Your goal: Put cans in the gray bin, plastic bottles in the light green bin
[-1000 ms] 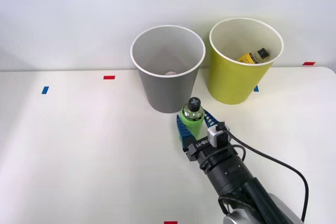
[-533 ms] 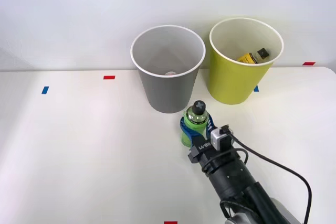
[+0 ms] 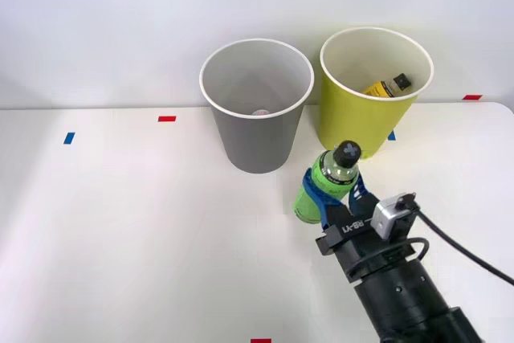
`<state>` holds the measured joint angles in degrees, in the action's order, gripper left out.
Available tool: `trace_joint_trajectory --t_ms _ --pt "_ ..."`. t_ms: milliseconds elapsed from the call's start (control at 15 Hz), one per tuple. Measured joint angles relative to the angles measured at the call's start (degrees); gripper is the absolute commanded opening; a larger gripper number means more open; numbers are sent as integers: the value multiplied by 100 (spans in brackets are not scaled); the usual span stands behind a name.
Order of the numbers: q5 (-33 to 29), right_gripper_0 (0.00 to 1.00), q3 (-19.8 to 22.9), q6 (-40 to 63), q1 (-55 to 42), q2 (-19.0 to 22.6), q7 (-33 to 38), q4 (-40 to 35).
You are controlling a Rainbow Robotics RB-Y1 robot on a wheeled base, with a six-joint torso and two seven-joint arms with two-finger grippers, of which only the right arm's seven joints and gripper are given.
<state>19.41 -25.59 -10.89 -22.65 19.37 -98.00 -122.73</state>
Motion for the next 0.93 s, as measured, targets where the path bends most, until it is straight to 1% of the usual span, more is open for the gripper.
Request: trace_joint_trajectory --t_ms 67,133,333,600,733,867,933 --pt "63 9 165 341 -33 -50 58 -393" --pt "162 10 312 511 -16 -131 123 -599" --pt "801 10 650 633 595 -456 215 -718" --pt "1216 9 1397 1700 1770 -1058 230 -748" --pt "1323 9 1919 2599 2311 -1285 229 -747" --pt "1350 10 2543 3506 2909 -1461 222 -681" --pt "1356 10 2716 3684 3173 -1490 217 -468"
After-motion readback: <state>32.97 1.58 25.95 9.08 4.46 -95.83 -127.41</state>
